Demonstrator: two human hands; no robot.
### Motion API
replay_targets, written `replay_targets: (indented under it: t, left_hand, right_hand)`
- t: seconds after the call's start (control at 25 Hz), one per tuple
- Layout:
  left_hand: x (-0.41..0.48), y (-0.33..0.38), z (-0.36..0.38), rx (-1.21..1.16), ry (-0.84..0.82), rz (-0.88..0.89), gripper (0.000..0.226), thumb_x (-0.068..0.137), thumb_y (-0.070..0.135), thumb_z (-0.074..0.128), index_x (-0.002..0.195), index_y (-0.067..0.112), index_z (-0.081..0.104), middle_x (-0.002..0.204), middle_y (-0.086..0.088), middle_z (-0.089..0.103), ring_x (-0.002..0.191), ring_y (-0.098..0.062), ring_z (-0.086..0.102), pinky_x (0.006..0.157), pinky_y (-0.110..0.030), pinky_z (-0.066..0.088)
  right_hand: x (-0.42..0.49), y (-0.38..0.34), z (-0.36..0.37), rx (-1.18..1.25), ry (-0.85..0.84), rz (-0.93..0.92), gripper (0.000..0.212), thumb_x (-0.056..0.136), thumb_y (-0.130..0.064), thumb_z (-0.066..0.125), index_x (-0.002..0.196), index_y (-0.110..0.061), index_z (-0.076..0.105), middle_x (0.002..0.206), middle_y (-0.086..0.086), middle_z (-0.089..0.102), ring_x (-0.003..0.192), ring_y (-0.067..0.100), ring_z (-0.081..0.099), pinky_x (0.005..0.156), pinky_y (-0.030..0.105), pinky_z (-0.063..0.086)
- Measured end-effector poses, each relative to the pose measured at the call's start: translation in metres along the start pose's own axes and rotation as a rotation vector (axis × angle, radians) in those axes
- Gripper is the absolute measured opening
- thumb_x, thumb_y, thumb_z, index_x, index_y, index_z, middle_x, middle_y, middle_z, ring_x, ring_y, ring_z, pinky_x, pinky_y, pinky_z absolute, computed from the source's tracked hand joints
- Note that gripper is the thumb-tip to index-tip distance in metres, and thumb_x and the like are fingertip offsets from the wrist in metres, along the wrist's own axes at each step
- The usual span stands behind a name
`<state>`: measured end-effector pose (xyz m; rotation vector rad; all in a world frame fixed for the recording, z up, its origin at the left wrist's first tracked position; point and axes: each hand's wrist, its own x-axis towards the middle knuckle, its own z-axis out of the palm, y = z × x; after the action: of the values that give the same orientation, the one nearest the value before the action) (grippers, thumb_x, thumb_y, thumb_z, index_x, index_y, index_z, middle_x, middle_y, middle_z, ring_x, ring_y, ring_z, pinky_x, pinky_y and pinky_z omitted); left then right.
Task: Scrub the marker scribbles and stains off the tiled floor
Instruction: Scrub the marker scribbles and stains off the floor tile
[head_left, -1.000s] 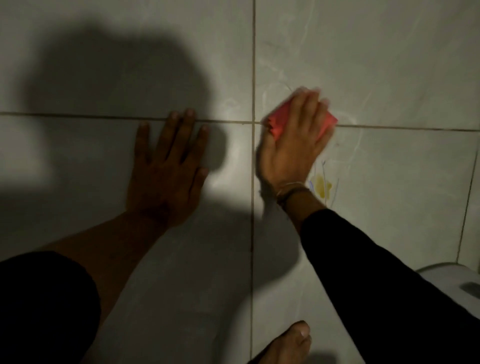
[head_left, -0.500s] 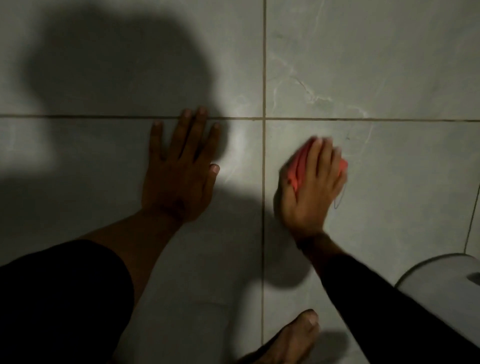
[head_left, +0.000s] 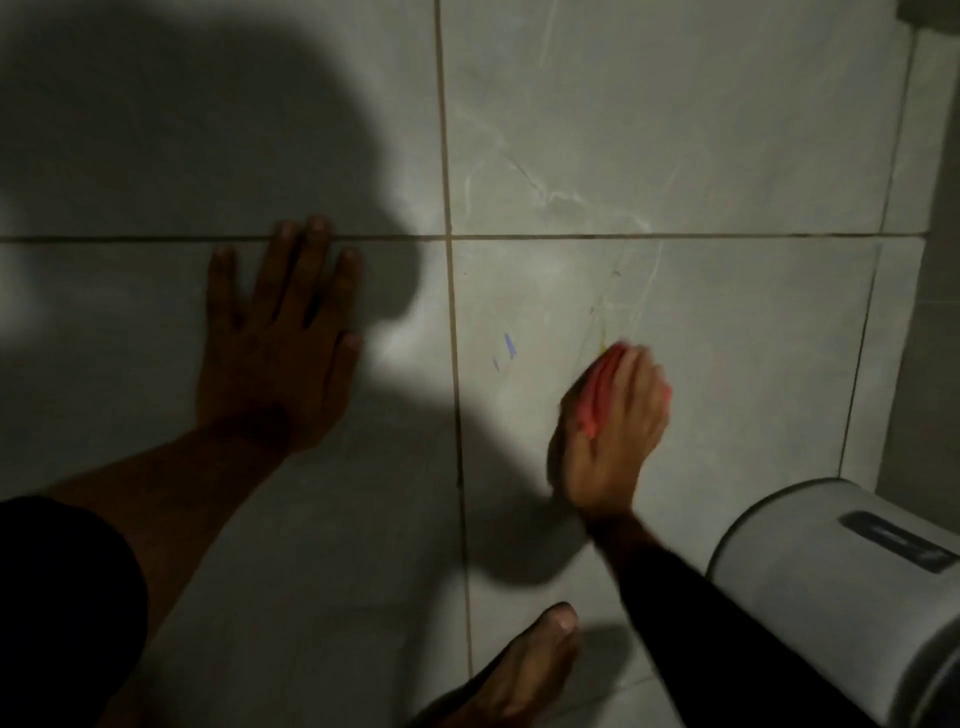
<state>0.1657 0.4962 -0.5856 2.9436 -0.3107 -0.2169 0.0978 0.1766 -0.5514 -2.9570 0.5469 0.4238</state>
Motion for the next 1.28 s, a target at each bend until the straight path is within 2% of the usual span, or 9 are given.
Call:
replay_targets:
  t: [0.16, 0.32, 0.44, 0.6, 0.72, 0.88, 1.0, 1.16, 1.28]
  left_hand:
    - [0.000, -0.002, 0.004, 0.001, -0.002, 0.001, 0.075, 0.103, 0.042, 0.034, 0.174, 0.020, 0.016, 0.183, -0.011, 0.007, 0.170, -0.035, 0.009, 0.130, -0.069, 0.002]
    - [0.000, -0.001, 0.003, 0.015, 0.008, -0.001, 0.076, 0.102, 0.041, 0.036, 0.173, 0.019, 0.019, 0.183, -0.012, 0.009, 0.169, -0.035, 0.012, 0.130, -0.068, 0.003]
    - [-0.001, -0.002, 0.002, 0.014, 0.006, 0.002, 0.076, 0.103, 0.041, 0.037, 0.173, 0.018, 0.019, 0.183, -0.012, 0.009, 0.169, -0.035, 0.011, 0.130, -0.067, 0.001]
    - [-0.001, -0.001, 0.004, 0.013, 0.020, 0.009, 0.075, 0.103, 0.041, 0.037, 0.173, 0.018, 0.020, 0.183, -0.013, 0.011, 0.169, -0.035, 0.013, 0.130, -0.067, 0.002]
    - [-0.001, -0.002, 0.005, 0.015, 0.028, 0.009, 0.076, 0.103, 0.041, 0.037, 0.173, 0.019, 0.019, 0.183, -0.013, 0.011, 0.169, -0.035, 0.013, 0.130, -0.068, 0.003]
    - [0.000, -0.002, 0.004, -0.006, 0.027, 0.013, 0.076, 0.103, 0.041, 0.036, 0.173, 0.019, 0.019, 0.183, -0.013, 0.011, 0.169, -0.035, 0.013, 0.130, -0.068, 0.005]
    - [-0.001, -0.004, 0.005, 0.010, 0.007, 0.005, 0.075, 0.104, 0.042, 0.035, 0.173, 0.019, 0.018, 0.183, -0.012, 0.010, 0.170, -0.035, 0.012, 0.131, -0.068, 0.004]
    - [0.000, -0.002, 0.005, 0.006, 0.014, 0.007, 0.076, 0.104, 0.042, 0.036, 0.174, 0.019, 0.017, 0.183, -0.012, 0.008, 0.170, -0.034, 0.010, 0.131, -0.069, 0.003]
    - [0.000, -0.001, 0.005, -0.013, 0.012, 0.004, 0.075, 0.103, 0.042, 0.036, 0.173, 0.019, 0.019, 0.183, -0.013, 0.010, 0.170, -0.035, 0.012, 0.130, -0.069, 0.003]
  right_hand:
    - [0.105, -0.049, 0.000, 0.086, 0.228, 0.076, 0.089, 0.093, -0.054, 0.039, 0.170, -0.011, 0.023, 0.180, 0.011, 0.020, 0.167, 0.034, 0.017, 0.135, 0.060, 0.009]
    - [-0.050, -0.026, 0.037, -0.095, 0.034, -0.164, 0.073, 0.103, -0.042, 0.035, 0.168, -0.008, 0.028, 0.178, 0.016, 0.022, 0.164, 0.041, 0.022, 0.131, 0.065, 0.020]
    - [-0.076, 0.017, 0.027, -0.029, -0.060, -0.036, 0.084, 0.094, -0.042, 0.033, 0.166, 0.002, 0.025, 0.176, 0.022, 0.012, 0.163, 0.048, 0.017, 0.128, 0.073, 0.019]
    - [0.090, -0.002, -0.019, 0.207, 0.169, 0.367, 0.093, 0.089, -0.053, 0.034, 0.169, -0.006, 0.020, 0.179, 0.017, 0.015, 0.168, 0.037, 0.013, 0.135, 0.052, 0.005]
    - [0.145, -0.089, -0.014, 0.119, 0.246, 0.074, 0.088, 0.093, -0.048, 0.043, 0.169, -0.010, 0.024, 0.179, 0.015, 0.022, 0.166, 0.036, 0.019, 0.134, 0.055, 0.008]
    - [0.000, -0.123, 0.030, 0.011, 0.080, -0.501, 0.083, 0.101, -0.052, 0.045, 0.171, -0.022, 0.012, 0.178, 0.009, 0.023, 0.169, 0.030, 0.011, 0.135, 0.059, 0.009]
    - [-0.074, -0.050, 0.024, -0.034, -0.086, -0.429, 0.081, 0.098, -0.044, 0.052, 0.170, -0.017, 0.022, 0.177, 0.010, 0.025, 0.167, 0.030, 0.010, 0.127, 0.073, 0.024]
    - [0.023, -0.066, 0.013, 0.105, 0.115, 0.022, 0.085, 0.095, -0.042, 0.048, 0.169, -0.009, 0.024, 0.179, 0.015, 0.018, 0.167, 0.035, 0.011, 0.129, 0.070, 0.016]
    - [0.021, -0.130, 0.031, 0.060, 0.201, -0.198, 0.077, 0.100, -0.044, 0.040, 0.170, -0.017, 0.022, 0.178, 0.012, 0.023, 0.166, 0.035, 0.019, 0.134, 0.063, 0.010]
